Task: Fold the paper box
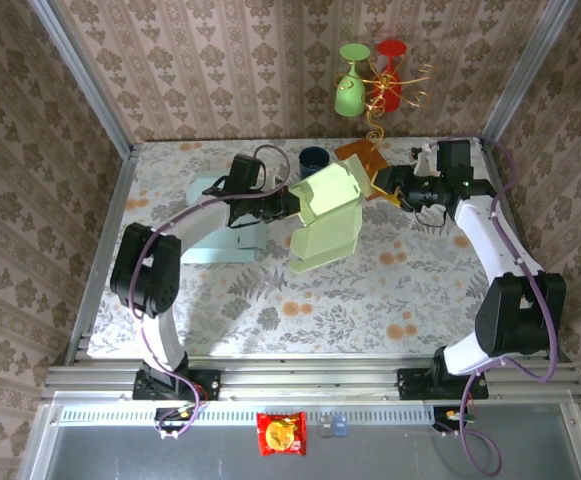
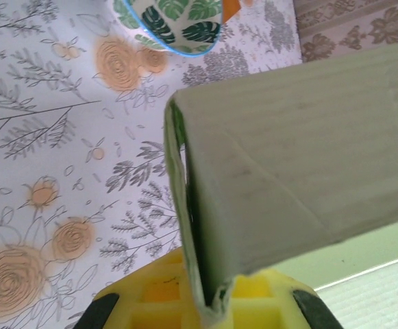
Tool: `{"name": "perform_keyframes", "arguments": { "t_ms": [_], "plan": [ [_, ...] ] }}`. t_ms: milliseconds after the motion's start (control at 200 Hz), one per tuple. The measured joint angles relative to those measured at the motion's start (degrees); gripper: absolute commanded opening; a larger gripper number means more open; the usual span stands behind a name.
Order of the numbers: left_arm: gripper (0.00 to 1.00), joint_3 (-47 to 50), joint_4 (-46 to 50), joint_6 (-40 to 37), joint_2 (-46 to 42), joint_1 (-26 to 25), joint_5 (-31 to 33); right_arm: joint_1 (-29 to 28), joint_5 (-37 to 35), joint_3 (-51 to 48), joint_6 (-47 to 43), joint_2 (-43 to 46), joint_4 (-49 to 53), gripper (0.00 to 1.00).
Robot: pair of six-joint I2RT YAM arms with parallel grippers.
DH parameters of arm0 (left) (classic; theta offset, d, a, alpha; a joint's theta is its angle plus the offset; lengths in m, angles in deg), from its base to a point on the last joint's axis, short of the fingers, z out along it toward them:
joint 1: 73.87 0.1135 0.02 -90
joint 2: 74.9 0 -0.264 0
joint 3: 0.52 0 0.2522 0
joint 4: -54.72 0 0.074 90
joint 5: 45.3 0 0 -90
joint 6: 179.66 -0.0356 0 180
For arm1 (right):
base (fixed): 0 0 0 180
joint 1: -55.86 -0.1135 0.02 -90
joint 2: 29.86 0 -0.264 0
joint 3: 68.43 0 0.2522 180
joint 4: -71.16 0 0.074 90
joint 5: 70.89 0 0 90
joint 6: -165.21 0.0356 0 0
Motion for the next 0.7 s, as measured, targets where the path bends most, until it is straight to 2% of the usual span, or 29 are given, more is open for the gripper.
{"name": "perform_keyframes", "arguments": {
  "t_ms": [270, 430, 700],
  "plan": [
    [0.0, -1.1, 0.9, 0.0, 0.9, 0.0, -3.0, -0.6, 1.9, 4.7, -4.2, -2.8, 0.0, 0.55],
    [0.0, -2.1, 2.2, -0.1, 1.5, 0.0, -3.5, -1.5, 2.2, 5.0, -5.9, -3.7, 0.6, 0.5],
    [0.0, -3.6, 4.3, -1.2, 1.6, -0.1, -3.6, -4.0, 1.6, 7.7, -8.3, -4.1, 2.6, 0.48]
  ]
}}
